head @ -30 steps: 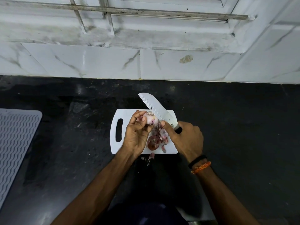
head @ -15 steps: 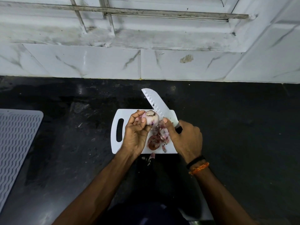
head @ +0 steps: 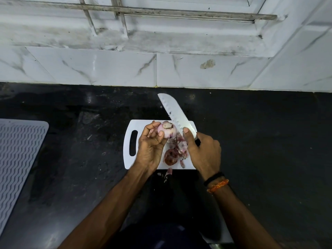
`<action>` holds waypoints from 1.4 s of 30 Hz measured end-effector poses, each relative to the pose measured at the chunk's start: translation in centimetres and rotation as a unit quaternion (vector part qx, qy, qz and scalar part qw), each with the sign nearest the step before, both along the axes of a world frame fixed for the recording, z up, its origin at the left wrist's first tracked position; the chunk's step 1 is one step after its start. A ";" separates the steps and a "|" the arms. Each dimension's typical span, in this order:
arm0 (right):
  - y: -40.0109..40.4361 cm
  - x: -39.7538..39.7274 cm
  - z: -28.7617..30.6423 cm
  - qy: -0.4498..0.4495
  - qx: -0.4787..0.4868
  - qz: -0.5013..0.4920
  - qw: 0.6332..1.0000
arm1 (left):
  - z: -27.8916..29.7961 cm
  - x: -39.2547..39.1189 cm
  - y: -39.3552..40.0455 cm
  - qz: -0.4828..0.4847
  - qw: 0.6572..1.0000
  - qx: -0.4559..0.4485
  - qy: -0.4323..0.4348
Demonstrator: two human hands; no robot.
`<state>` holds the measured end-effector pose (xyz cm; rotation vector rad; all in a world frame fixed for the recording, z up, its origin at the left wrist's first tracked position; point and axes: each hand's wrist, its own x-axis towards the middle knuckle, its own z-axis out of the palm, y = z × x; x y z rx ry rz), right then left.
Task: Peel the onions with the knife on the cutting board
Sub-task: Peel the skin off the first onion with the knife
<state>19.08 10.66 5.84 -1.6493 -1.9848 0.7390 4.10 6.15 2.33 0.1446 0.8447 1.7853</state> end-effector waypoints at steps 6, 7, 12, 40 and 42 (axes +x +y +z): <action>0.3 -0.2 -0.1 -0.034 -0.028 0.005 0.999 | 0.1 -0.2 -0.1 0.002 1.000 0.017 0.005; 0.1 -0.3 -0.2 -0.032 -0.032 0.006 0.999 | 0.1 -0.1 0.0 0.003 1.000 0.015 0.008; -0.6 -0.6 0.1 -0.030 -0.040 0.043 0.998 | -0.4 -0.2 -0.2 0.010 1.000 0.007 0.025; 0.7 -0.1 -0.1 -0.066 0.058 0.066 0.994 | -0.2 -0.2 -0.3 -0.005 1.000 -0.022 0.019; 1.0 0.1 0.0 -0.061 0.058 0.056 0.995 | -0.1 -0.2 -0.2 -0.005 1.000 -0.023 0.020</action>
